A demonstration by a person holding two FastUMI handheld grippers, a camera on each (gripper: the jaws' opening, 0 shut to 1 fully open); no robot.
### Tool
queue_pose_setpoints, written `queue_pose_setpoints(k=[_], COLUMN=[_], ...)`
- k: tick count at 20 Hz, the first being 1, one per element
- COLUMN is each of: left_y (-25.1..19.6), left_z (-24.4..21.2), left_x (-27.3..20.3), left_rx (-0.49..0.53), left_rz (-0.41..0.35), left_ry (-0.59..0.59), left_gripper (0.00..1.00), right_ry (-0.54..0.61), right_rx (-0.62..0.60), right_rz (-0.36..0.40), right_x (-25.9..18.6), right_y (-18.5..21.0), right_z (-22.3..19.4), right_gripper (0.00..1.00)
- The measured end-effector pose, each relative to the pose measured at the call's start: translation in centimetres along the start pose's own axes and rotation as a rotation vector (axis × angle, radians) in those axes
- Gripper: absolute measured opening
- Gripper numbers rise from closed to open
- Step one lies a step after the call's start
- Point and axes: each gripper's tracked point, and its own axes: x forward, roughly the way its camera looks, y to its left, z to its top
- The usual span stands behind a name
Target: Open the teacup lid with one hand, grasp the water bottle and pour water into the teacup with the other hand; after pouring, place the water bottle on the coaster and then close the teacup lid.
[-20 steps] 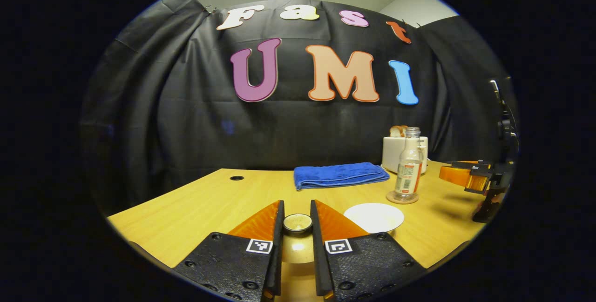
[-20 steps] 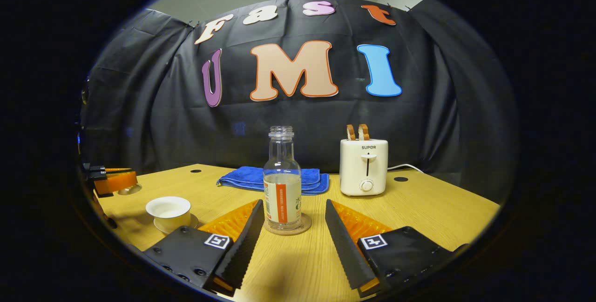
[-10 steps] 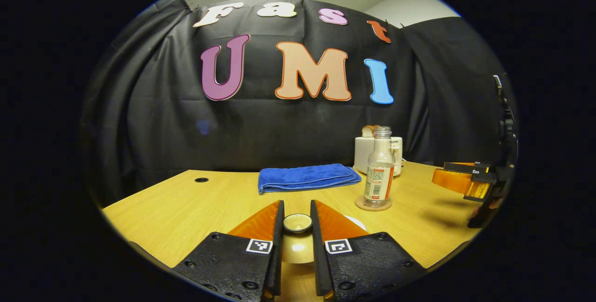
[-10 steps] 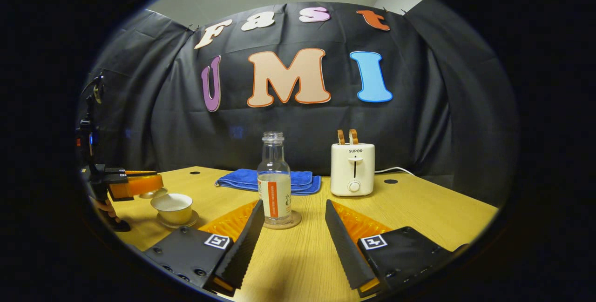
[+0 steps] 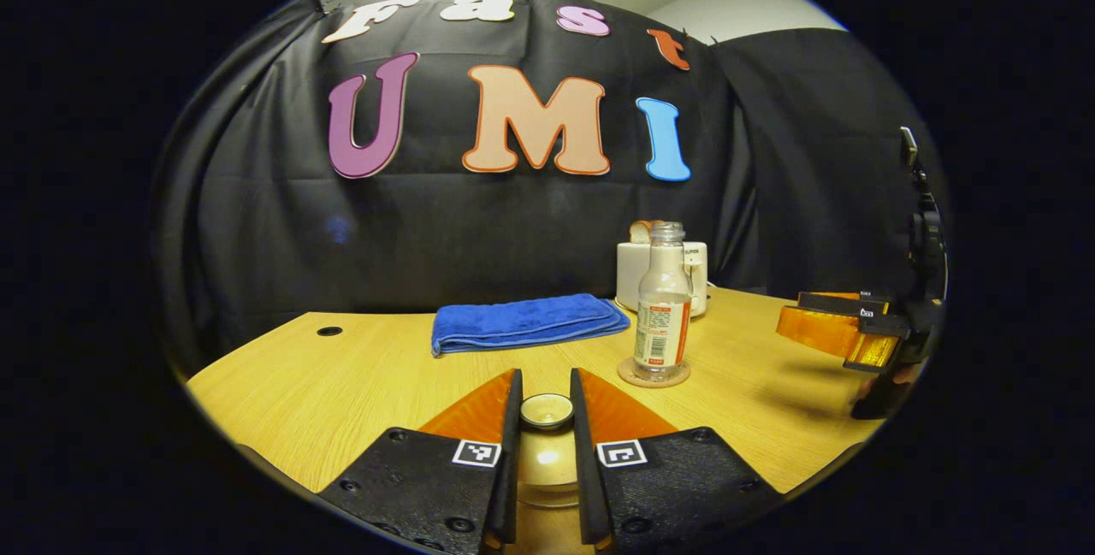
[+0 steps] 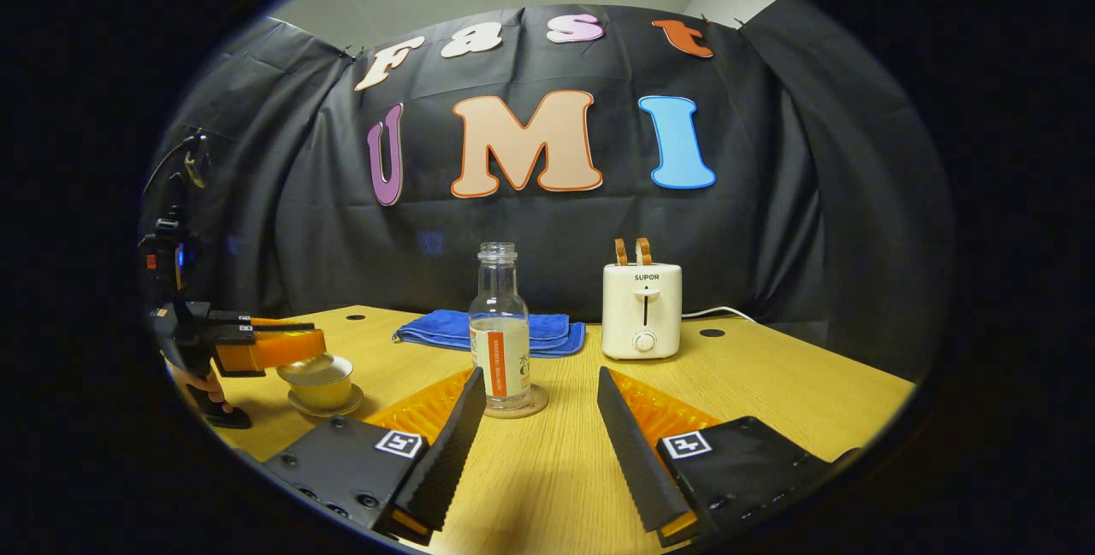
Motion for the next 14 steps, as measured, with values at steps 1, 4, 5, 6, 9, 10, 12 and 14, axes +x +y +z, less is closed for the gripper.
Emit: queue_pose_setpoints(k=[1,4,5,6,9,10,12,14], left_y=[-0.15,-0.43,-0.52,-0.53,-0.53,-0.45,-0.41,-0.39], left_z=[-0.25,-0.56,-0.69,-0.8,-0.65,-0.59,-0.59,-0.34], left_x=[0.14,0.34,0.36,0.44,0.39,0.44,0.41,0.24], left_rx=[0.01,0.027,0.031,0.032,0.032,0.031,0.03,0.023], left_rz=[-0.01,-0.024,-0.026,-0.029,-0.03,-0.03,-0.028,-0.028], left_ry=[0.018,0.05,0.055,0.058,0.059,0.057,0.055,0.044], left_gripper=[0.26,0.26,0.26,0.26,0.28,0.28,0.29,0.32], right_ry=[-0.001,-0.001,-0.001,0.0,0.0,0.0,0.0,0.001], right_rx=[0.0,0.0,0.001,0.001,0.001,0.001,0.001,0.001], right_rz=[-0.001,0.0,0.0,0.001,0.004,0.005,0.005,0.006], right_x=[0.05,0.01,0.1,0.08,0.14,0.09,0.12,0.14], right_y=[-0.02,-0.09,-0.1,-0.15,-0.15,-0.14,-0.14,-0.17], right_z=[0.03,0.02,0.05,0.0,0.01,0.0,0.01,-0.02], right_gripper=[0.86,0.86,0.86,0.86,0.86,0.86,0.86,0.89])
